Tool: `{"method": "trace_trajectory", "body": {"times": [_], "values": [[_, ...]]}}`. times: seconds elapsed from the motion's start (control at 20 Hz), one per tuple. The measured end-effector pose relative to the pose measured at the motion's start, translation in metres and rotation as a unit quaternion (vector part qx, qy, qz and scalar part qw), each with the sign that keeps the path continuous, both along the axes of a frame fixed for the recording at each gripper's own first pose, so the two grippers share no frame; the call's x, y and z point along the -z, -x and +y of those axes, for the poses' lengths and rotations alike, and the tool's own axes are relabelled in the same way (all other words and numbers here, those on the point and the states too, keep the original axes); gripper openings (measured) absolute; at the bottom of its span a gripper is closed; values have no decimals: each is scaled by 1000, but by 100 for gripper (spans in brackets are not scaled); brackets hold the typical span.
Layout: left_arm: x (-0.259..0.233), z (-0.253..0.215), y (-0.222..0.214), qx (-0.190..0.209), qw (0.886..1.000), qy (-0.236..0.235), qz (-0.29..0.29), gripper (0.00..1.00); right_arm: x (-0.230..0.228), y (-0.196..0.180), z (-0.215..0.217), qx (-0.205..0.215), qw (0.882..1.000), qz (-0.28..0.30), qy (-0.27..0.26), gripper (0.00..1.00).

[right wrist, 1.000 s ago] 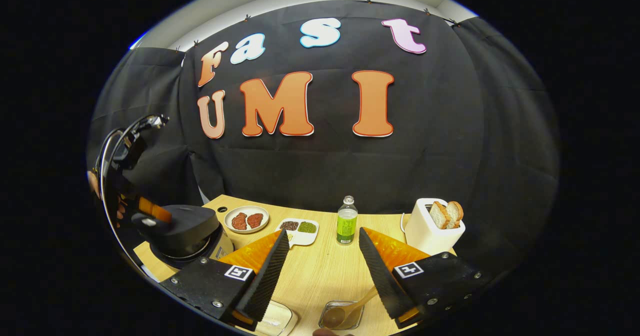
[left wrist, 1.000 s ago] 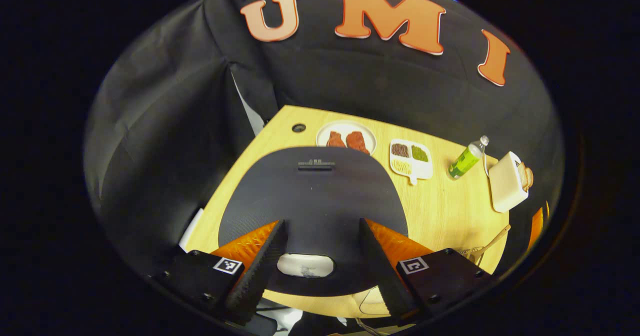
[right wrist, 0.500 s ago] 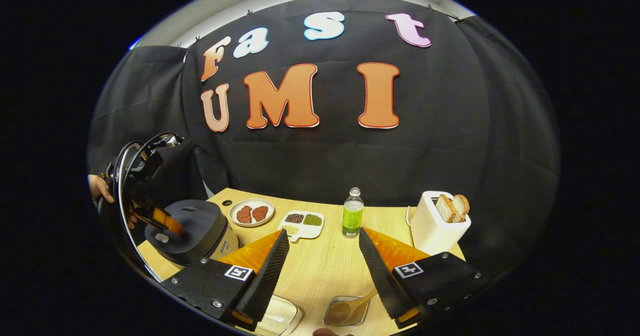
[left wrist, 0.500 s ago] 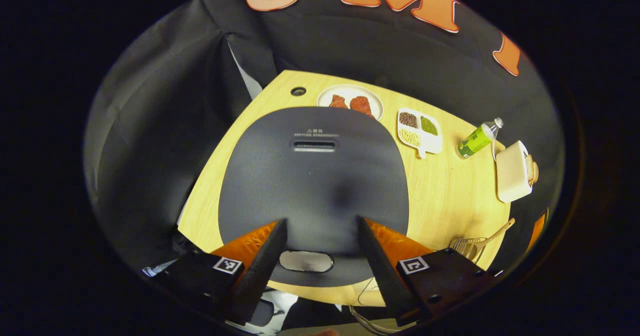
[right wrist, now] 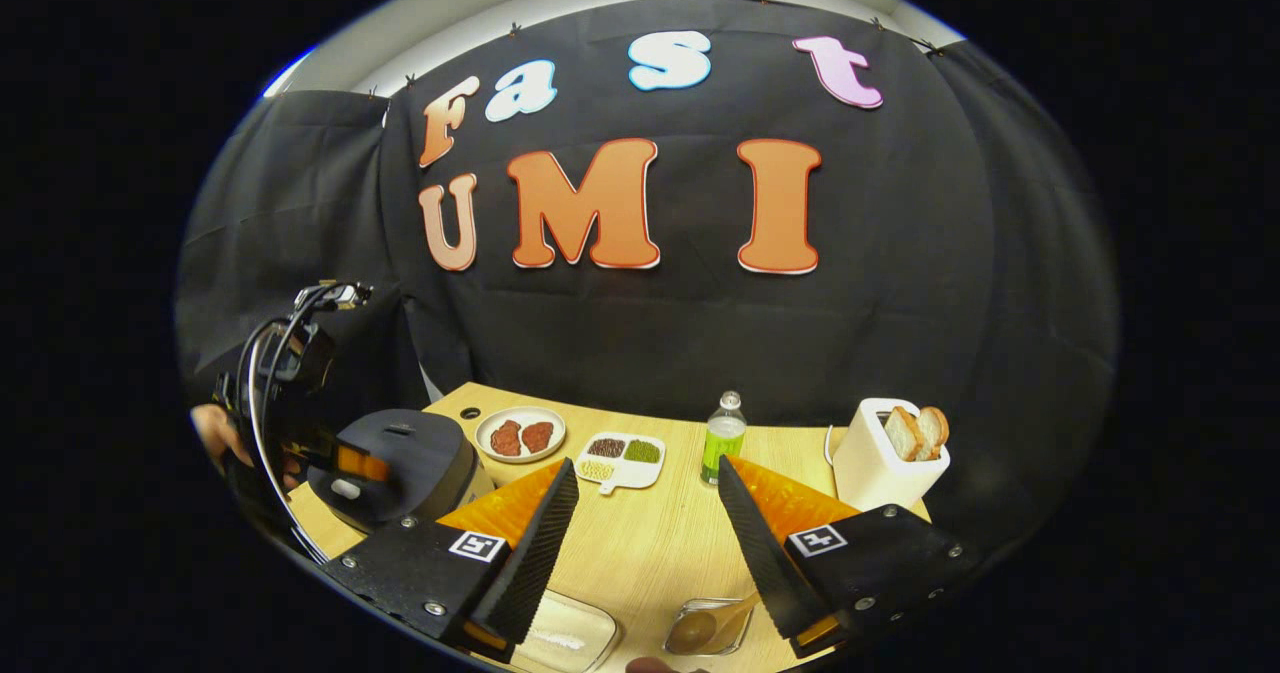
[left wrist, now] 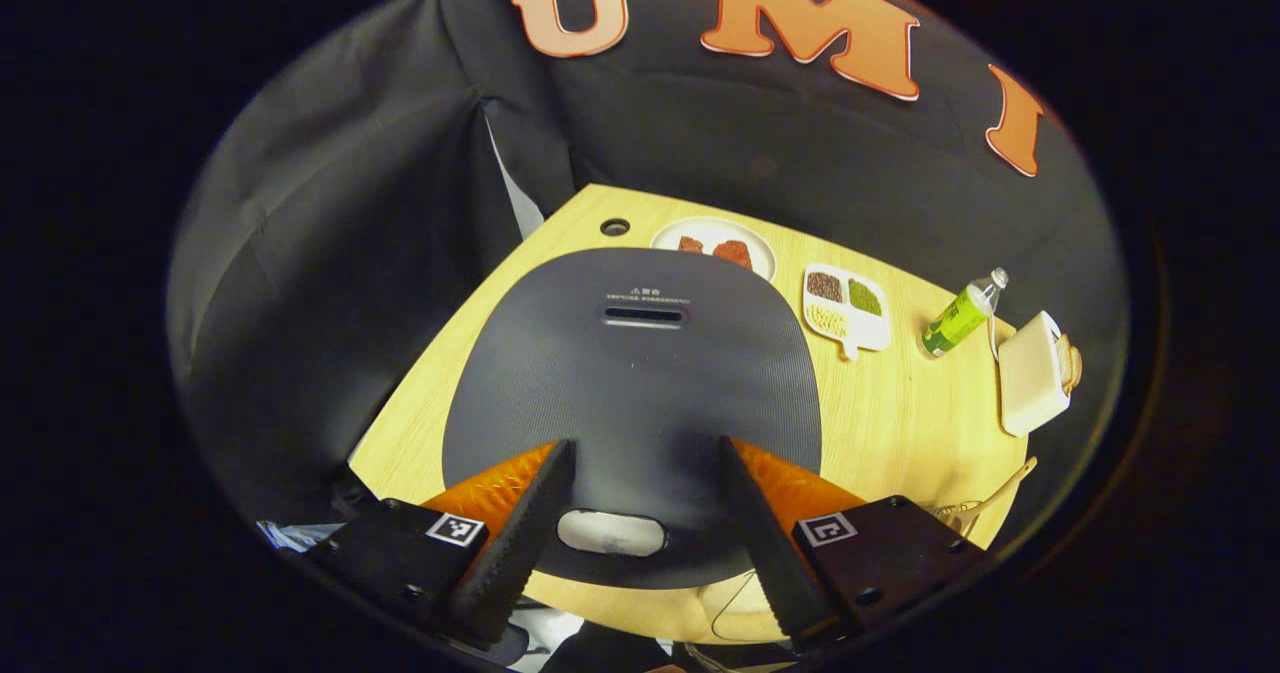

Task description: Close the left gripper, press the button to open the rice cooker; take a wooden spoon from the chopstick holder with the right hand, scoop a spoonful of rice and pour it into the rice cooker, then put the wooden spoon back into the chopstick holder.

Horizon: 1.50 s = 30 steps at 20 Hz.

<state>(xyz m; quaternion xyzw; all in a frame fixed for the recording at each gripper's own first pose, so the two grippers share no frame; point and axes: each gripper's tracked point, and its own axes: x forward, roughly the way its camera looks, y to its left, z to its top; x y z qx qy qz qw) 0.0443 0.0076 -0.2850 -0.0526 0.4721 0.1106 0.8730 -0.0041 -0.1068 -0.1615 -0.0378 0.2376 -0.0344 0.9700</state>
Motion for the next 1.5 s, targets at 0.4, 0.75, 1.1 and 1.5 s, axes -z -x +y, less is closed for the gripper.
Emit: {"method": "trace_trajectory", "body": {"times": [0.4, 0.75, 1.1, 1.5], "values": [[-130, 0, -24, 39, 971, -56, -230, 97, -58, -12, 16, -13, 997, -77, 17, 87], [-239, -16, -12, 69, 915, -69, -391, 98, -94, -17, 23, -17, 991, -129, 23, 87], [-284, -23, 10, 84, 870, -64, -482, 97, -134, -15, 37, -29, 980, -195, 33, 87], [-288, -26, 28, 89, 859, -46, -502, 97, -150, -11, 57, -48, 970, -237, 38, 88]]}}
